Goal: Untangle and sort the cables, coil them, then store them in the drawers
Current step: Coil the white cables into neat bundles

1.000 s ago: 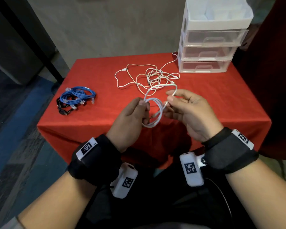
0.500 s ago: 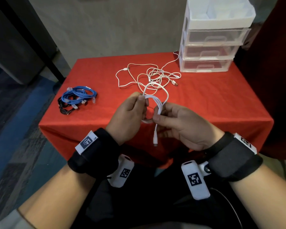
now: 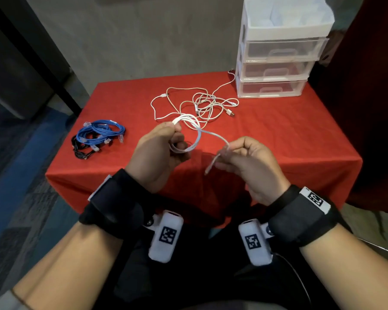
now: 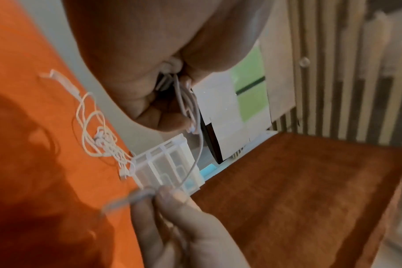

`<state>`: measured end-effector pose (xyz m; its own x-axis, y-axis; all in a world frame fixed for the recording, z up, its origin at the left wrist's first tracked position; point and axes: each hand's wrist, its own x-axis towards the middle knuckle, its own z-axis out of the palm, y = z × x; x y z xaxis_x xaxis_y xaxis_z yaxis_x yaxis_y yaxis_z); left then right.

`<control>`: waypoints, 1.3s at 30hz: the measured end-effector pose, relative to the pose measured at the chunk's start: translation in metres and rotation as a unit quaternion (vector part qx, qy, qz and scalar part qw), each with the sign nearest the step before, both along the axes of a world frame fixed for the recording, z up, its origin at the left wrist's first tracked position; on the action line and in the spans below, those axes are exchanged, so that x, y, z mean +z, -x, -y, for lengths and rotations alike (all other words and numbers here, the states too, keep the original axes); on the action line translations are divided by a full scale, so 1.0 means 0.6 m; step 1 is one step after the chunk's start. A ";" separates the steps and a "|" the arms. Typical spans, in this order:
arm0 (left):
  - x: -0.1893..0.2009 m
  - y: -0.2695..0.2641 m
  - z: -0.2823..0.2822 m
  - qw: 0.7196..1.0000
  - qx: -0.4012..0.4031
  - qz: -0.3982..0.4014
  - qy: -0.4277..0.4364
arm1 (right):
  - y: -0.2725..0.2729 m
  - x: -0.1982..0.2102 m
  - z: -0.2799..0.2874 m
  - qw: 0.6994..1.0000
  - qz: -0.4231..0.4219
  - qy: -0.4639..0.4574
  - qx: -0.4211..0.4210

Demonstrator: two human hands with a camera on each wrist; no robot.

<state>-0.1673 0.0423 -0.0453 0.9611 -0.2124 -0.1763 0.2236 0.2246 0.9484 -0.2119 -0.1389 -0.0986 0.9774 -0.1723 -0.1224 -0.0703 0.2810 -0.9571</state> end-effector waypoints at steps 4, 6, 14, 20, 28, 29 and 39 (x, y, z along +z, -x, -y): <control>-0.001 0.011 0.026 0.993 -0.002 -0.052 0.103 | -0.017 0.028 -0.020 0.974 0.023 -0.217 -0.056; -0.002 0.016 0.036 0.986 0.005 -0.081 0.145 | -0.022 0.039 -0.024 0.960 0.025 -0.273 -0.058; -0.010 0.016 0.050 0.958 0.019 -0.123 0.260 | -0.009 0.041 -0.053 0.976 -0.034 -0.217 -0.006; -0.016 0.012 0.046 0.993 0.035 -0.034 0.109 | 0.008 0.034 -0.054 0.991 -0.045 -0.113 0.051; -0.028 0.002 0.033 0.991 0.064 0.085 -0.085 | -0.004 0.053 -0.015 0.929 0.202 0.300 -0.075; -0.031 0.004 0.032 0.991 0.039 0.087 -0.097 | -0.007 0.058 -0.013 0.906 0.231 0.350 -0.058; -0.028 0.023 0.028 0.993 -0.050 0.063 -0.088 | -0.012 0.081 -0.017 0.863 0.259 0.433 0.026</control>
<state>-0.1811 0.0258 -0.0618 0.9536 -0.2845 -0.0989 0.1136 0.0358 0.9929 -0.2049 -0.1284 -0.0499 0.8715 0.0668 0.4857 0.4393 -0.5461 -0.7132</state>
